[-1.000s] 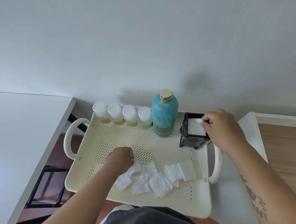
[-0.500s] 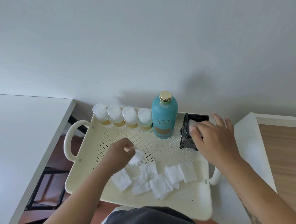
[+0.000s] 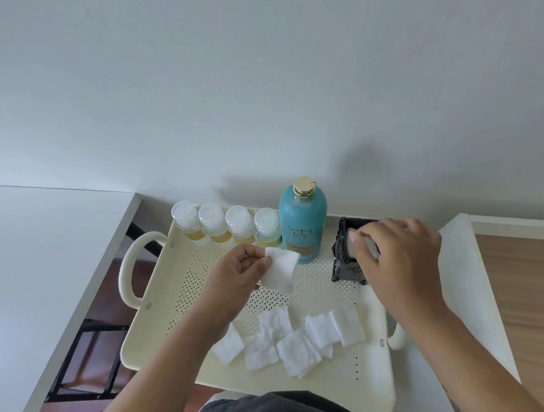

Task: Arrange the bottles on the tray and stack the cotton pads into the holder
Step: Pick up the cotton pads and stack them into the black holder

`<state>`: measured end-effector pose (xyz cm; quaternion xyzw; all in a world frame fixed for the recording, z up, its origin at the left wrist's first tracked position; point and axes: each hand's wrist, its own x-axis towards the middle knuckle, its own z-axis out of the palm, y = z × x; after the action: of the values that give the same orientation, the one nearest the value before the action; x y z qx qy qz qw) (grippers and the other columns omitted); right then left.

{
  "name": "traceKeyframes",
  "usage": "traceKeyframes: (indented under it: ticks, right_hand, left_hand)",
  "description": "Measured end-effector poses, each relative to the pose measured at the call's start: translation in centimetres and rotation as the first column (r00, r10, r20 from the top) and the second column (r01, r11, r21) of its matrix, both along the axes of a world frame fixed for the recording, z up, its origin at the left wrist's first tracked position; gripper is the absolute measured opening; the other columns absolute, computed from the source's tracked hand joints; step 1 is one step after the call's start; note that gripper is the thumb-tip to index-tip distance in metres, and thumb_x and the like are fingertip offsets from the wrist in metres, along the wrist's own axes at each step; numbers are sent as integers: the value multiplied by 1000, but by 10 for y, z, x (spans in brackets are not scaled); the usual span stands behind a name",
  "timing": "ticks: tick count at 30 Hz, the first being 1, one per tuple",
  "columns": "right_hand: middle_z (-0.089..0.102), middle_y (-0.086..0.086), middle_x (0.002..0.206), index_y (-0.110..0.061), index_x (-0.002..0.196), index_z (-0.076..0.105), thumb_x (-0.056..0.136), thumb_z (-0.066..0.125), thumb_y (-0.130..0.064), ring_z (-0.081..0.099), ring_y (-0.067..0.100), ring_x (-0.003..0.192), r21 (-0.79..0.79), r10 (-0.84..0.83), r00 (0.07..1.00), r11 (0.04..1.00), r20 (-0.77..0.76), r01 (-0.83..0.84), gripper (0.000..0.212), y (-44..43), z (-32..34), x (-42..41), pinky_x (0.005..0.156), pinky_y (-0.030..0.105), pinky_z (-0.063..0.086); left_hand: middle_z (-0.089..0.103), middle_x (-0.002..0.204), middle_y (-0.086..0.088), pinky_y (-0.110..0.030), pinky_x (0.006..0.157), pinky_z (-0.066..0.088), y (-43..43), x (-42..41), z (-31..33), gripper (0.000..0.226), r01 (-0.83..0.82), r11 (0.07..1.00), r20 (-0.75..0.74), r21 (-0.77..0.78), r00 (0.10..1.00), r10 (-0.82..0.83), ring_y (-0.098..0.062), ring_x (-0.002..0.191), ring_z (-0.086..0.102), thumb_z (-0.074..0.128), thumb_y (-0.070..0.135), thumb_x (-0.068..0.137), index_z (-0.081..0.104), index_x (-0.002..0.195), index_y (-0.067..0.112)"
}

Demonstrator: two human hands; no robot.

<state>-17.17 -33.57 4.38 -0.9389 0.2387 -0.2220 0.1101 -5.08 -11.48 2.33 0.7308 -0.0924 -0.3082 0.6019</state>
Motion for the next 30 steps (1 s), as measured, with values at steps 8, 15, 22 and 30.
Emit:
traceKeyframes:
  ticks: [8,15,22,30]
  right_hand:
    - [71,-14,89,-31,93,66,79,74,-40,65,1,83,910,44,993,398,107,-116,19,59,5,-3,70,15,48]
    - [68,-7,74,-23,85,68,87,67,-28,59,5,67,817,-58,992,574,112,-59,5,41,8,1,59,17,46]
    - [62,-11,72,-16,87,70,88,66,-29,56,10,69,609,-155,987,787,34,103,14,-20,9,3,60,16,38]
    - [62,-3,84,-18,89,61,88,65,-27,57,21,77,534,-112,993,837,-46,119,9,-22,-4,10,63,31,39]
  left_hand:
    - [74,86,0,-13,62,48,-21,-14,11,7,27,992,19,-125,1000,-25,-5,73,64,65,15,93,67,99,12]
    - [77,97,2,-16,67,51,-15,-10,7,11,31,999,51,-24,998,-30,-7,81,67,71,26,88,68,99,26]
    - [70,87,8,-22,68,45,32,13,-27,4,-79,937,177,339,984,20,-10,80,63,71,28,88,68,91,29]
    - [64,102,9,-29,85,47,89,17,-63,24,94,633,175,769,920,-350,-14,97,61,72,27,86,65,108,22]
